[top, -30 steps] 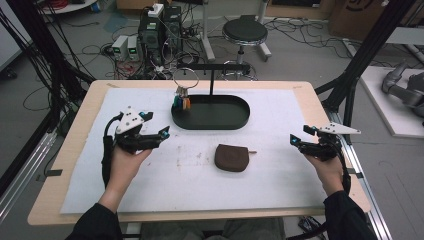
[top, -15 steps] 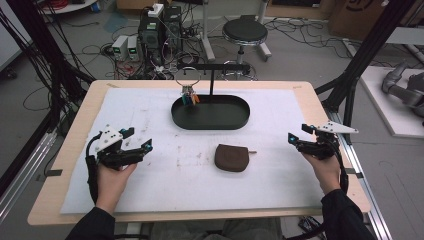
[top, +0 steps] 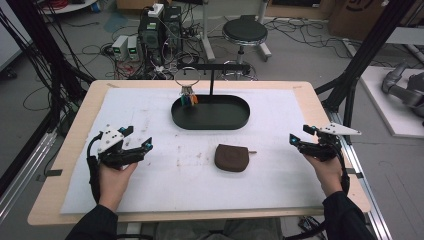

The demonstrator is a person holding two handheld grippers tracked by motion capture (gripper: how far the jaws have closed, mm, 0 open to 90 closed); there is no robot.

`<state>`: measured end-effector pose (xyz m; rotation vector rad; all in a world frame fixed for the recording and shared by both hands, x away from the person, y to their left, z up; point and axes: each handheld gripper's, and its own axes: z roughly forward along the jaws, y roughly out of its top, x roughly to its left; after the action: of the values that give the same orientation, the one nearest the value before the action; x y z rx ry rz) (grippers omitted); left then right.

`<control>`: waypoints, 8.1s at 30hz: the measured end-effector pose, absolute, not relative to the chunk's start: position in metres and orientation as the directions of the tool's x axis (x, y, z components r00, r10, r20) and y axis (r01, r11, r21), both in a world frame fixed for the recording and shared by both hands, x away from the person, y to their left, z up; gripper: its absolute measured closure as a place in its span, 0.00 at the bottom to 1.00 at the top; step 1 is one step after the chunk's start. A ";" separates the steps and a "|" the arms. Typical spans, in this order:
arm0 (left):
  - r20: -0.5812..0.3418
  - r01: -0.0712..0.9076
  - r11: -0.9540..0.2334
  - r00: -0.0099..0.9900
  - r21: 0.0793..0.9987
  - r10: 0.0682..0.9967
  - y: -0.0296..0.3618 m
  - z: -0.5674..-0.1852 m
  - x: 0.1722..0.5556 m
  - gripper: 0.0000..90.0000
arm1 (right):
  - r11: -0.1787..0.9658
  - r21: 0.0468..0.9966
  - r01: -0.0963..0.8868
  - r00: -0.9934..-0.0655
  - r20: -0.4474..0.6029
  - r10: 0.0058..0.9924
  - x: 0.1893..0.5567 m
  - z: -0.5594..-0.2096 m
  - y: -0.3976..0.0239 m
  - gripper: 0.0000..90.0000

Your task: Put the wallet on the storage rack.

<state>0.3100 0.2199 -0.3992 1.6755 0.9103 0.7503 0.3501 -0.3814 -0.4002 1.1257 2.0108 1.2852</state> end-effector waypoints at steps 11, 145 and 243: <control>0.062 0.200 -0.185 0.499 0.962 0.864 0.224 -0.401 0.305 0.25 | 0.206 0.908 0.365 -0.533 0.022 0.846 0.352 -0.400 -0.380 0.30; -0.147 0.187 -0.256 0.975 0.948 0.167 0.080 -0.411 0.337 0.77 | 0.363 0.903 0.230 -0.948 0.124 0.292 0.343 -0.403 -0.268 0.42; -0.018 0.142 -0.199 0.853 0.970 0.522 0.181 -0.404 0.292 0.28 | 0.297 0.904 0.307 -0.652 -0.027 0.758 0.474 -0.430 -0.167 0.80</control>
<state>0.2924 0.1812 -0.4037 1.7604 0.5097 0.3716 0.4741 -0.1670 -0.4296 0.9485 2.1160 1.3229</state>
